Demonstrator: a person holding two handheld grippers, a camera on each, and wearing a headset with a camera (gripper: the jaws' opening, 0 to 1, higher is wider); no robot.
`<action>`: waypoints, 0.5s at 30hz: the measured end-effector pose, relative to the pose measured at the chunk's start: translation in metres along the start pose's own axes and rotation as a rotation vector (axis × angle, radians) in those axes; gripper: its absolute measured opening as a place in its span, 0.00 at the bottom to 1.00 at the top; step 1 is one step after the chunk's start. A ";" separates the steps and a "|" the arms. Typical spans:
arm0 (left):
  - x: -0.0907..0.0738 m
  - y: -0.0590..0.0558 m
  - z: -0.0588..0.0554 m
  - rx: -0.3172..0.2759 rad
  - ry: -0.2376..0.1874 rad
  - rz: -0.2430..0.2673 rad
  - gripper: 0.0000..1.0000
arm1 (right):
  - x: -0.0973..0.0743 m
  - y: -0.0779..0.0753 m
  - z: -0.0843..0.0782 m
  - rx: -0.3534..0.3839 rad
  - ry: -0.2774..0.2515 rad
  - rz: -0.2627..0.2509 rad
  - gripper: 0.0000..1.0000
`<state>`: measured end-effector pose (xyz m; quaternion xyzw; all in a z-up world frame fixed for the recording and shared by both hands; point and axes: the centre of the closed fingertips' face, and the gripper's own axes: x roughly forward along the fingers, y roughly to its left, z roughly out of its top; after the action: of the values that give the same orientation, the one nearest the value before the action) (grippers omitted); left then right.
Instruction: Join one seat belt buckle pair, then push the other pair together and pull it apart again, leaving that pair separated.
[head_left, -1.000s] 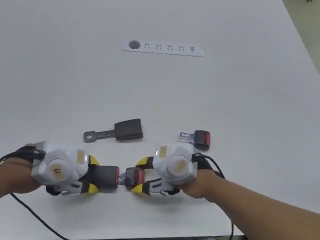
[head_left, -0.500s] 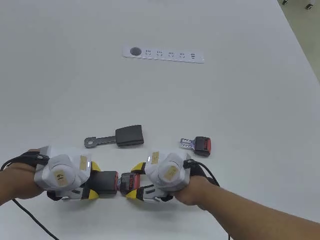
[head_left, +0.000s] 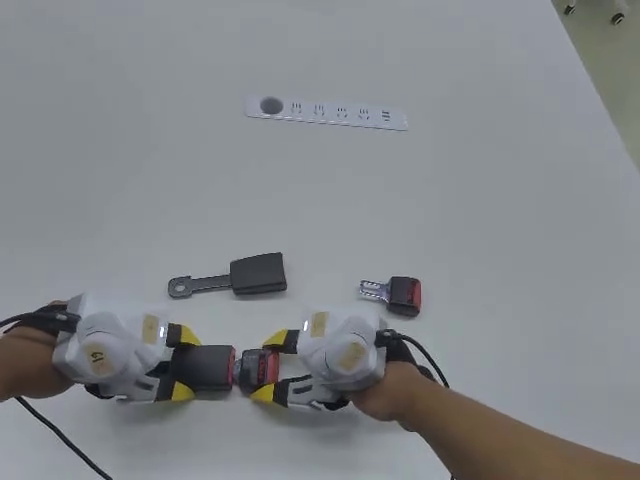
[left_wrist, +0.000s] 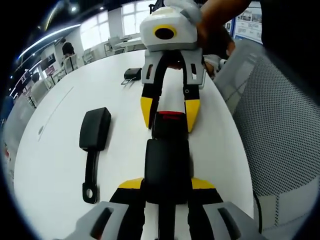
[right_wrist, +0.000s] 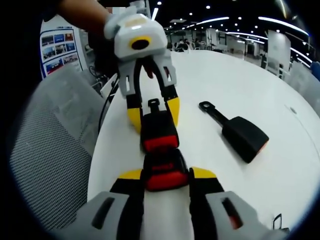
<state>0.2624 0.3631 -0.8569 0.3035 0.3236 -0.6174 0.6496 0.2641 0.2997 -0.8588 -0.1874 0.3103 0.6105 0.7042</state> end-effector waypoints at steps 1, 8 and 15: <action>0.000 0.000 0.000 0.001 -0.008 -0.001 0.33 | 0.000 0.000 0.000 -0.008 -0.008 -0.003 0.34; -0.002 -0.002 0.005 0.039 -0.052 -0.021 0.33 | -0.001 0.001 0.000 -0.003 -0.049 -0.030 0.34; -0.003 -0.002 0.007 0.035 -0.082 -0.038 0.33 | -0.001 0.000 0.000 0.009 -0.073 -0.038 0.33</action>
<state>0.2609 0.3586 -0.8504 0.2828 0.2915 -0.6470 0.6453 0.2635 0.2990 -0.8582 -0.1675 0.2834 0.6021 0.7274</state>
